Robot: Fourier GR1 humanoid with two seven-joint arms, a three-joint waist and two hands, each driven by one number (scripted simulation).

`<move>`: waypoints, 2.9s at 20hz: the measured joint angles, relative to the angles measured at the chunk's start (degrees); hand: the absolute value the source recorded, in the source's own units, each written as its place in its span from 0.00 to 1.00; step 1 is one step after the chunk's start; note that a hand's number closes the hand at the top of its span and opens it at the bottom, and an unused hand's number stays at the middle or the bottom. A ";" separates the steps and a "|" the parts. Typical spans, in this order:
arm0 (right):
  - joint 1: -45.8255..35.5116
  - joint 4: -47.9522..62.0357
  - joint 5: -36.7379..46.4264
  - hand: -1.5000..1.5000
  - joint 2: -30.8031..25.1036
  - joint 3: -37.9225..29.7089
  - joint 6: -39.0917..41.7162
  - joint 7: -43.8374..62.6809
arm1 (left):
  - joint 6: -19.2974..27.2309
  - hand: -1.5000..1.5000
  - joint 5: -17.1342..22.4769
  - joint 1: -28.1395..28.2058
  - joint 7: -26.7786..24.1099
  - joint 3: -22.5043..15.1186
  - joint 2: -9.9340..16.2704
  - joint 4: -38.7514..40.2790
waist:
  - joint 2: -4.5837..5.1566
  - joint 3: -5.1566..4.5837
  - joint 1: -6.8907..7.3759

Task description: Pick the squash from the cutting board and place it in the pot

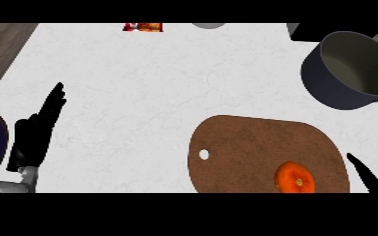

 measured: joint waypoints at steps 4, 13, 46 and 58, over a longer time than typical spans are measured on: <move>-6.66 4.86 -2.23 0.00 0.98 0.93 2.38 1.83 | -0.46 0.50 0.04 0.37 0.01 0.47 -0.08 -0.19 | -0.12 0.01 -0.06; -17.62 16.54 -2.50 0.00 6.12 5.39 6.12 3.24 | -1.23 0.50 -0.20 0.89 0.44 1.68 -0.08 -0.27 | -0.40 0.05 -0.87; -22.59 31.24 4.74 1.00 16.60 4.85 12.76 -2.22 | -3.61 0.50 -3.62 3.43 2.43 6.41 -2.83 -3.01 | -1.11 -0.21 -2.65; -40.28 43.64 14.18 1.00 19.51 9.09 16.97 -12.05 | -5.36 0.50 -4.82 3.94 1.63 7.07 -4.29 -3.12 | -0.58 0.16 -1.46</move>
